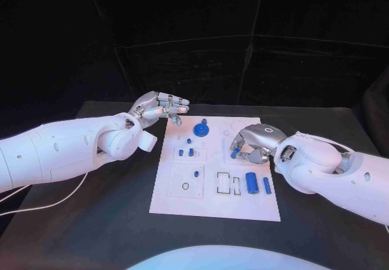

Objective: Assemble the parts on the task board

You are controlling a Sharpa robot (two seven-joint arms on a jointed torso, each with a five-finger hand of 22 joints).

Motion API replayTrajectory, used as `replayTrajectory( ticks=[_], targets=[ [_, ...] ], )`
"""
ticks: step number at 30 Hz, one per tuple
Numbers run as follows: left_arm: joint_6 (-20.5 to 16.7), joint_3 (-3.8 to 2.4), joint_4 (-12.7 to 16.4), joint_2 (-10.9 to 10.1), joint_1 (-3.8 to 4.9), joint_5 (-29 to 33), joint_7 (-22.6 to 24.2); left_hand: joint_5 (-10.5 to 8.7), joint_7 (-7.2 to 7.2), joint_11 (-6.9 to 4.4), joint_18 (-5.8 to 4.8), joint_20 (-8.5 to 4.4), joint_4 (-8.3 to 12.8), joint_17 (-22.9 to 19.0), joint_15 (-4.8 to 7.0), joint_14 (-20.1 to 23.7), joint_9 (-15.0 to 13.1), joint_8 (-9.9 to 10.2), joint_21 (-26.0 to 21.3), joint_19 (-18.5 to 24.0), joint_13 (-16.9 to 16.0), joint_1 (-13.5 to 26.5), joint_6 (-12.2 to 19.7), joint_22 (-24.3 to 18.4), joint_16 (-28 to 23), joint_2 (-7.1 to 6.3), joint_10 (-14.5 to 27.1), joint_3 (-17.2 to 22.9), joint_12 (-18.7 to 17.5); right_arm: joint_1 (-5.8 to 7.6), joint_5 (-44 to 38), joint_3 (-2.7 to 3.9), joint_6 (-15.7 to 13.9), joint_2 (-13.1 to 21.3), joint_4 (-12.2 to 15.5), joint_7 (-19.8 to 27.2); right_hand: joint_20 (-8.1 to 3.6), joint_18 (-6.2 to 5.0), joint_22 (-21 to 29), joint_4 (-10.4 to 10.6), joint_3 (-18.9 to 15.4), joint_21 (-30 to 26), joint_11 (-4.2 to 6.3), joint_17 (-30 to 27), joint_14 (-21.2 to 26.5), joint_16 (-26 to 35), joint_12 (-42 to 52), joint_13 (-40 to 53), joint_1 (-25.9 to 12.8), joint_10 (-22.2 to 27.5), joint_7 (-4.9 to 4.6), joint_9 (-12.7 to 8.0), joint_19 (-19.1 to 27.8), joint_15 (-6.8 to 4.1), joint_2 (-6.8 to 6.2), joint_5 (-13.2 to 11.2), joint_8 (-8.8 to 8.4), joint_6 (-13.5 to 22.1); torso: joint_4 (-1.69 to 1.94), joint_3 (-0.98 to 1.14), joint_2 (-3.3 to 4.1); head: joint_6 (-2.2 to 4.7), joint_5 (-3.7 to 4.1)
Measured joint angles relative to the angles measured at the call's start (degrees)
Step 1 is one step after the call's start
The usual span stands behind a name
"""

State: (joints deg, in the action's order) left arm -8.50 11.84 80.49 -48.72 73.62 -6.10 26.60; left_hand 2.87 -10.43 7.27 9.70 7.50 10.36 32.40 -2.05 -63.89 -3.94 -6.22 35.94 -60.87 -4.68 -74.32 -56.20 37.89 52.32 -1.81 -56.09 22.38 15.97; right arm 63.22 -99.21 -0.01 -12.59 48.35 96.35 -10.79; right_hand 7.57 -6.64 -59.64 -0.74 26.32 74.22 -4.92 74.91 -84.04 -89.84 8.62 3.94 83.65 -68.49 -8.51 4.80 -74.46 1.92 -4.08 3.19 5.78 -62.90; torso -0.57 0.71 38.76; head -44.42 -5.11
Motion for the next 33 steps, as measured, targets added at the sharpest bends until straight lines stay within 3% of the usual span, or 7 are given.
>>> replayTrajectory(
  ticks=[10, 20, 22, 26, 33],
  targets=[
    [0.0, 0.0, -0.3, -0.1, 0.0, 0.0, 0.0, 0.0, 0.0, 0.0, 0.0, 0.0, 0.0, 0.0, 0.0, 0.0, 0.0, 0.0, 0.0, 0.0, 0.0, 0.0, 0.0, 0.0, 0.0, 0.0, 0.0, 0.0, 0.0, 0.05, 2.7, 0.75, -3.4, 1.4, 6.6, 0.5, 0.0, 0.0, -0.2, -0.4, 0.8, 0.0, -0.01, 0.0, 0.0, 0.0, -0.7, 0.0, 0.0, 0.0, -0.04, -0.2, 0.0, 0.0, 0.0, -0.2, -0.16, 0.1, 0.07, -0.01, -0.03, 0.17, -0.2],
    [0.1, 0.0, -0.6, 0.9, 0.0, 0.0, 0.0, 0.0, 0.0, 0.0, 0.0, 0.0, 0.0, 0.0, 0.0, 0.0, 0.0, 0.0, 0.0, 0.0, 0.0, 0.0, 0.0, 0.0, 0.0, 0.0, 0.0, 0.0, 0.0, -0.22, 7.4, 0.84, -4.4, -7.7, 5.7, 3.1, 0.0, -0.01, -0.2, -0.6, 1.3, 0.2, -0.14, 0.0, 0.0, 0.0, -1.0, -0.1, -0.1, 0.1, -0.35, -0.3, 0.0, 0.01, -0.15, 0.1, -0.33, 0.2, 0.1, -0.04, 0.11, 0.14, -0.21],
    [0.1, 0.0, -0.7, 0.9, 0.0, 0.0, -0.1, 0.0, 0.0, 0.0, 0.0, 0.0, 0.0, 0.0, 0.0, 0.0, 0.0, 0.0, 0.0, 0.0, 0.0, 0.0, 0.0, 0.0, 0.0, 0.0, 0.0, 0.0, 0.0, -0.48, 7.7, 0.66, -4.3, -9.1, 5.0, 3.6, 0.0, -0.01, -0.2, -0.7, 1.3, 0.2, -0.22, 0.0, 0.0, 0.0, -1.0, -0.1, -0.1, 0.2, -0.55, -0.3, 0.0, 0.01, -0.15, 0.1, -0.34, 0.3, 0.14, -0.04, 0.12, 0.05, -0.34],
    [0.1, 0.0, -0.8, 1.0, 0.0, 0.0, -0.1, 0.0, 0.0, 0.0, 0.01, 0.0, 0.0, 0.0, 0.0, 0.0, 0.0, 0.0, 0.0, 0.0, 0.0, 0.0, 0.0, 0.0, 0.0, 0.0, 0.0, 0.0, 0.0, -1.11, 7.9, -0.45, -3.7, -11.4, 3.7, 4.7, 0.0, -0.01, -0.1, -0.8, 1.5, 0.2, -0.22, 0.0, 0.0, 0.0, -1.2, -0.1, -0.1, 0.2, -0.56, -0.3, 0.0, 0.01, -0.15, 0.1, -0.65, 0.3, 0.15, -0.07, 0.12, -0.19, -0.66],
    [0.2, 0.0, -0.7, 1.2, 0.0, 0.0, -0.1, 0.0, 0.0, 0.0, 0.0, 0.0, 0.0, 0.0, 0.0, 0.0, 0.0, 0.0, 0.0, 0.0, 0.0, 0.0, 0.0, 0.0, 0.0, 0.0, 0.0, 0.0, 0.0, -1.72, 6.9, -1.81, -1.8, -13.0, 1.5, 5.5, 0.0, -0.01, -0.1, -0.8, 1.5, 0.2, -0.22, 0.0, 0.0, 0.0, -1.2, -0.1, -0.1, 0.2, -0.57, -0.3, 0.0, 0.01, -0.15, 0.1, -0.69, 0.3, 0.06, -0.07, 0.08, -0.62, -1.18]
  ],
)
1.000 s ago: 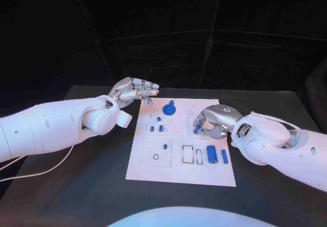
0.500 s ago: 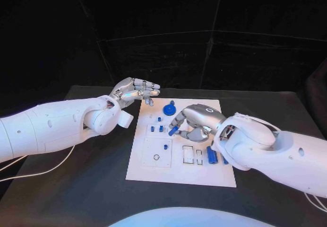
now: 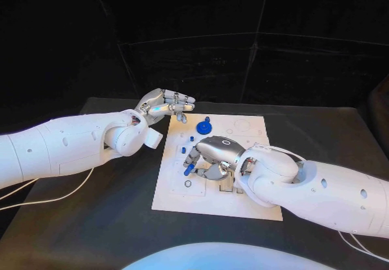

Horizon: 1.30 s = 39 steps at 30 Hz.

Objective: Assemble the parts on the task board

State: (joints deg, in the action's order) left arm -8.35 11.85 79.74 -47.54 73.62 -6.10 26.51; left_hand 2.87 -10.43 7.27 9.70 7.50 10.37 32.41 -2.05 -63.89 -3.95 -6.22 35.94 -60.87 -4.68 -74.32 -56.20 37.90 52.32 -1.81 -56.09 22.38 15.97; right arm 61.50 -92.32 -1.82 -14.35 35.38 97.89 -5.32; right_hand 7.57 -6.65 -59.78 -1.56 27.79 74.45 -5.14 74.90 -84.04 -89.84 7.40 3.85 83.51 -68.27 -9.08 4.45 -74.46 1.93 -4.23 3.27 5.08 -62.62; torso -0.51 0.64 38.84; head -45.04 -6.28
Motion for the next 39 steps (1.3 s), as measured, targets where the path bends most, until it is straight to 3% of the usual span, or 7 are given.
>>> replayTrajectory(
  ticks=[10, 39],
  targets=[
    [0.1, -0.01, 0.0, 0.1, 0.0, 0.0, 0.0, 0.0, 0.0, 0.0, 0.0, 0.0, 0.0, 0.0, 0.0, 0.0, 0.0, 0.0, 0.0, 0.0, 0.0, 0.0, 0.0, 0.0, 0.0, 0.0, 0.0, 0.0, 0.0, -0.89, -2.7, -0.46, 2.7, -1.7, -1.6, 0.0, 0.0, 0.0, 0.0, 0.0, 0.0, 0.0, 0.0, 0.0, 0.0, 0.0, 0.0, 0.0, 0.0, 0.0, 0.01, 0.0, 0.0, 0.0, 0.0, 0.0, -0.02, 0.0, -0.03, 0.08, -0.02, -0.42, -0.36],
    [0.3, -0.01, -0.2, 0.3, 0.01, 0.0, -0.1, 0.0, 0.0, 0.0, 0.0, 0.0, 0.0, 0.0, 0.0, 0.0, 0.0, 0.0, 0.0, 0.0, 0.0, 0.0, 0.0, 0.0, 0.0, 0.0, 0.0, 0.0, 0.0, -1.16, -7.2, -1.26, 6.4, -3.4, -3.0, -1.3, 0.0, -0.01, 0.1, 0.0, 0.0, 0.0, -0.21, 0.0, 0.0, 0.0, 0.0, -0.1, 0.0, -0.2, 0.06, -0.1, 0.0, 0.0, 0.0, 0.2, -0.34, 0.1, -0.05, 0.06, -0.01, -1.19, -0.71]
  ],
)
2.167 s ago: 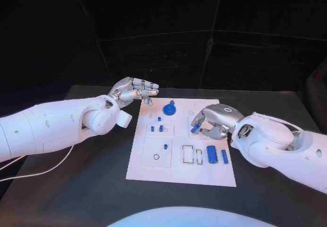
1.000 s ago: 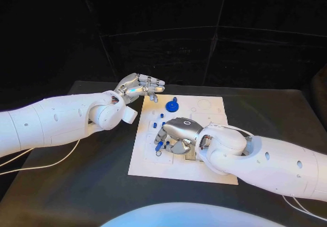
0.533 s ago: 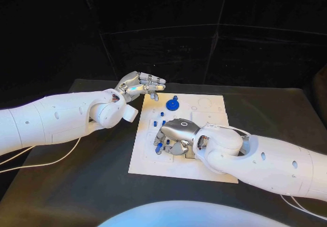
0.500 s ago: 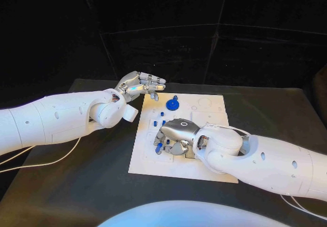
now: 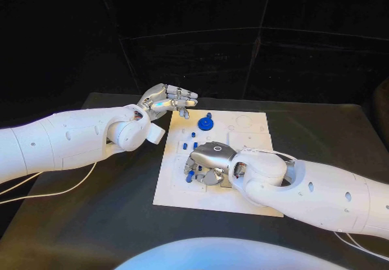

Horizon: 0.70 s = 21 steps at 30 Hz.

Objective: Assemble the parts on the task board

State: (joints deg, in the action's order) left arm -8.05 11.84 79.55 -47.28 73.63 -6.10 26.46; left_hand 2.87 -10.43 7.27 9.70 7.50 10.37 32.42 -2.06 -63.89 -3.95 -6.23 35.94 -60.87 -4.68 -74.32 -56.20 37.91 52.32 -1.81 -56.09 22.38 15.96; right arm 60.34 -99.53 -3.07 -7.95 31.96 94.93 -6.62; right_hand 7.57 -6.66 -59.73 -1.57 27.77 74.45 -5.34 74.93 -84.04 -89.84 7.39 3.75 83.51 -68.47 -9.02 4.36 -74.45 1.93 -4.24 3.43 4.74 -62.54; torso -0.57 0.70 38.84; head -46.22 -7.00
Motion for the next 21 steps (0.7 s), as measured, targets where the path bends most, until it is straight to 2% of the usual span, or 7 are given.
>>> replayTrajectory(
  ticks=[5, 17, 19, 20, 21],
  targets=[
    [0.0, 0.0, 0.0, 0.0, 0.0, 0.0, 0.0, 0.0, 0.0, 0.0, 0.0, 0.0, 0.0, 0.0, 0.0, 0.0, 0.0, 0.0, 0.0, 0.0, 0.0, 0.0, 0.0, 0.0, 0.0, 0.0, 0.0, 0.0, 0.0, -0.03, -1.1, -0.44, 0.3, 0.0, 0.0, -0.5, 0.0, -0.01, 0.0, 0.0, 0.0, 0.0, 0.0, 0.0, 0.0, 0.0, 0.0, 0.0, 0.0, 0.0, 0.01, 0.0, 0.0, 0.0, 0.0, 0.0, -0.12, 0.0, 0.0, -0.01, -0.02, -0.07, -0.01],
    [0.1, 0.0, 0.0, 0.0, 0.0, 0.0, 0.0, 0.0, 0.0, 0.0, 0.0, 0.0, 0.0, 0.0, 0.0, 0.0, 0.0, 0.0, 0.0, 0.0, 0.0, 0.0, 0.0, 0.0, 0.0, 0.0, 0.0, 0.0, 0.0, -0.06, -3.4, -0.51, 0.7, -0.5, 0.2, -1.2, 0.0, -0.01, 0.1, 0.0, 0.0, 0.0, 0.0, 0.0, 0.0, 0.0, -0.2, 0.1, 0.0, 0.0, -0.1, -0.1, 0.0, 0.0, 0.0, 0.0, -0.17, -0.1, 0.02, -0.01, -0.03, -0.08, -0.02],
    [0.1, 0.0, 0.0, 0.0, 0.0, 0.0, 0.0, 0.0, 0.0, 0.0, 0.0, 0.0, 0.0, 0.0, 0.0, 0.0, 0.0, 0.0, 0.0, 0.0, 0.0, 0.0, 0.0, 0.0, 0.0, 0.0, 0.0, 0.0, 0.0, -0.06, -3.6, -0.51, 0.8, -0.7, 0.2, -1.2, 0.22, -0.01, 0.3, 0.0, 0.0, 0.0, -0.19, 0.0, 0.0, 0.0, -0.4, 0.1, -0.4, 0.2, -0.16, -0.1, 0.2, 0.0, -0.37, 0.0, -0.17, 0.0, 0.02, -0.02, -0.03, -0.08, -0.02],
    [0.1, 0.0, 0.0, 0.0, 0.0, 0.0, 0.0, 0.0, 0.0, 0.0, 0.0, 0.0, 0.0, 0.0, 0.0, 0.0, 0.0, 0.0, 0.0, 0.0, 0.0, 0.0, 0.0, 0.0, 0.0, 0.0, 0.0, 0.0, 0.0, -0.05, -3.7, -0.51, 0.8, -0.7, 0.2, -1.2, 0.35, -0.01, 0.5, 0.0, 0.0, 0.0, -0.4, 0.0, 0.0, 0.0, -0.7, 0.1, -0.6, 0.4, -0.42, 0.0, 0.4, 0.01, -0.63, 0.0, -0.17, 0.2, 0.02, -0.02, -0.03, -0.08, -0.02],
    [0.1, 0.0, 0.0, 0.0, 0.0, 0.0, 0.0, 0.0, 0.0, 0.0, 0.0, 0.0, 0.0, 0.0, 0.0, 0.0, 0.0, 0.0, 0.0, 0.0, 0.0, 0.0, 0.0, 0.0, 0.0, 0.0, 0.0, 0.0, 0.0, -0.05, -3.8, -0.51, 0.9, -0.8, 0.1, -1.3, 0.78, -0.01, 1.5, 0.1, -0.1, -0.5, -0.95, 0.0, 0.0, 0.0, -1.4, 0.0, -1.4, 1.3, -0.93, -0.1, 0.9, 0.48, -1.36, 0.1, -0.5, 0.9, 0.02, -0.03, -0.03, -0.08, -0.02]
  ],
)
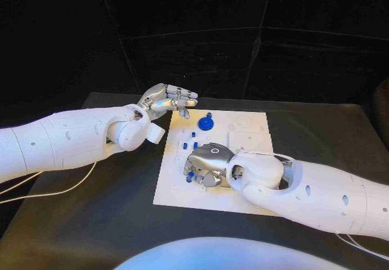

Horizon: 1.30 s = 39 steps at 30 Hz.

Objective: Assemble the parts on the task board

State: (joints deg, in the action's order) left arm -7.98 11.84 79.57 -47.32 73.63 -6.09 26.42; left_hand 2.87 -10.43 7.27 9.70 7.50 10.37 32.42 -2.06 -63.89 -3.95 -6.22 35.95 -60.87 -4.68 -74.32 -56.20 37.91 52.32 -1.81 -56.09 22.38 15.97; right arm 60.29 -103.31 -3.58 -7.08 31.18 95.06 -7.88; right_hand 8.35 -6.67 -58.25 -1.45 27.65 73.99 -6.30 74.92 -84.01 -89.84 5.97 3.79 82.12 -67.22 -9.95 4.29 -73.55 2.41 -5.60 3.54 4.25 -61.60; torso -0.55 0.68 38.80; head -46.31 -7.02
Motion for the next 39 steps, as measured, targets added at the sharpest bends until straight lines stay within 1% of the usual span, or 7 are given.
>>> replayTrajectory(
  ticks=[6, 12, 21, 27, 30, 35, 39],
  targets=[
    [0.0, 0.0, 0.0, -0.1, 0.0, 0.0, 0.0, 0.0, 0.0, 0.0, 0.0, 0.0, 0.0, 0.0, 0.0, 0.0, 0.0, 0.0, 0.0, 0.0, 0.0, 0.0, 0.0, 0.0, 0.0, 0.0, 0.0, 0.0, 0.0, -0.07, -0.1, -0.09, 0.0, -0.2, -0.4, 0.1, 1.68, -0.93, 10.3, 1.6, -3.6, -6.3, -2.06, 0.0, 0.0, 0.0, -2.1, -0.3, -3.8, 9.0, -0.67, -0.6, 6.6, 1.79, -2.86, 0.8, -0.65, 6.5, 0.0, -0.01, 0.01, 0.0, 0.0],
    [0.0, 0.0, 0.0, -0.1, 0.0, 0.0, 0.0, 0.0, 0.0, 0.0, 0.0, 0.0, 0.0, 0.0, 0.0, 0.0, 0.0, 0.0, 0.0, 0.0, 0.0, 0.0, 0.0, 0.0, 0.0, 0.0, 0.0, 0.0, 0.0, -0.08, 0.1, -0.11, -1.1, -0.3, -0.5, 0.6, 2.49, -0.93, 13.2, 1.8, -6.9, -8.3, -3.02, 0.0, 0.1, 0.0, -2.1, -0.1, -4.0, 12.0, 0.3, -0.6, 7.9, 2.72, -2.69, 1.1, -0.64, 9.3, 0.0, -0.02, 0.01, 0.04, -0.01],
    [0.1, 0.0, 0.1, -0.2, 0.0, 0.0, -0.1, 0.0, 0.0, 0.0, 0.0, 0.0, 0.0, 0.0, 0.0, 0.0, 0.0, 0.0, 0.0, 0.0, 0.0, 0.0, 0.0, 0.0, 0.0, 0.0, 0.0, 0.0, 0.0, -0.1, 1.4, -0.14, -6.6, 1.5, 0.2, 2.0, 2.69, -0.92, 13.9, 1.8, -8.2, -8.8, -3.02, 0.0, 0.1, 0.0, -1.2, 0.1, -4.0, 12.0, -0.13, -0.5, 8.1, 2.72, -2.66, 2.3, -0.64, 9.8, 0.0, -0.01, -0.03, 0.17, 0.1],
    [0.1, 0.0, 0.1, -0.4, 0.0, 0.0, -0.1, 0.0, 0.0, 0.0, 0.0, 0.0, 0.0, 0.0, 0.0, 0.0, 0.0, 0.0, 0.0, 0.0, 0.0, 0.0, 0.0, 0.0, 0.0, 0.0, 0.0, 0.0, 0.0, -0.12, 5.0, -0.14, -11.1, 7.6, 3.6, 3.0, 2.0, -0.92, 12.3, 2.7, -10.0, -8.0, -1.94, 0.0, 0.1, 0.0, 1.1, 0.5, -4.2, 9.0, -1.24, -0.2, 7.2, 2.7, -1.59, 2.7, -0.23, 8.6, -0.09, 0.01, -0.09, 0.63, 0.51],
    [0.1, 0.0, 0.1, -0.6, 0.0, 0.0, -0.1, 0.0, 0.0, 0.0, 0.0, 0.0, 0.0, 0.0, 0.0, 0.0, 0.0, 0.0, 0.0, 0.0, 0.0, 0.0, 0.0, 0.0, 0.0, 0.0, 0.0, 0.0, 0.0, -0.09, 8.6, -0.11, -12.1, 12.3, 6.7, 3.1, 1.6, -0.92, 7.5, 4.3, -11.7, -5.0, -1.17, 0.0, 0.0, 0.0, 4.0, 1.3, -6.5, 3.9, -1.16, 0.1, 3.8, 1.72, -1.6, 3.8, 0.57, 6.7, -0.16, -0.01, -0.16, 0.99, 1.15],
    [0.1, 0.01, 0.2, -0.9, 0.0, 0.0, -0.1, 0.0, 0.0, 0.0, 0.0, 0.0, 0.0, 0.0, 0.0, 0.0, 0.0, 0.0, 0.0, 0.0, 0.0, 0.0, 0.0, 0.0, 0.0, 0.0, 0.0, 0.0, 0.0, 0.92, 16.5, 0.18, -13.1, 21.0, 11.2, 1.7, -0.63, 0.5, -3.6, 8.6, -16.5, 1.9, 1.86, 0.0, 0.1, 0.0, 13.3, 6.7, -11.2, -8.0, 0.96, 0.6, -2.8, -0.87, -2.43, 7.4, 2.44, 4.4, -0.43, -0.1, -0.33, 1.52, 2.28],
    [0.1, 0.02, 0.3, -1.1, 0.01, 0.0, -0.2, 0.0, 0.0, 0.0, 0.0, 0.0, 0.2, -0.3, 0.0, 0.0, 0.0, 0.0, -0.4, 0.0, 0.0, 0.0, 0.0, -0.2, 0.0, 0.0, 0.0, -0.2, 0.5, 1.42, 20.9, 0.23, -13.1, 26.5, 12.8, -1.5, -2.04, 1.38, -9.3, 13.5, -21.9, 5.3, 2.98, 0.0, 0.1, 0.0, 23.8, 16.3, -14.8, -8.6, 2.4, 1.5, -5.4, -2.05, -2.08, 13.3, 5.1, 3.1, -0.88, -0.24, -0.58, 2.13, 3.3]
  ],
)
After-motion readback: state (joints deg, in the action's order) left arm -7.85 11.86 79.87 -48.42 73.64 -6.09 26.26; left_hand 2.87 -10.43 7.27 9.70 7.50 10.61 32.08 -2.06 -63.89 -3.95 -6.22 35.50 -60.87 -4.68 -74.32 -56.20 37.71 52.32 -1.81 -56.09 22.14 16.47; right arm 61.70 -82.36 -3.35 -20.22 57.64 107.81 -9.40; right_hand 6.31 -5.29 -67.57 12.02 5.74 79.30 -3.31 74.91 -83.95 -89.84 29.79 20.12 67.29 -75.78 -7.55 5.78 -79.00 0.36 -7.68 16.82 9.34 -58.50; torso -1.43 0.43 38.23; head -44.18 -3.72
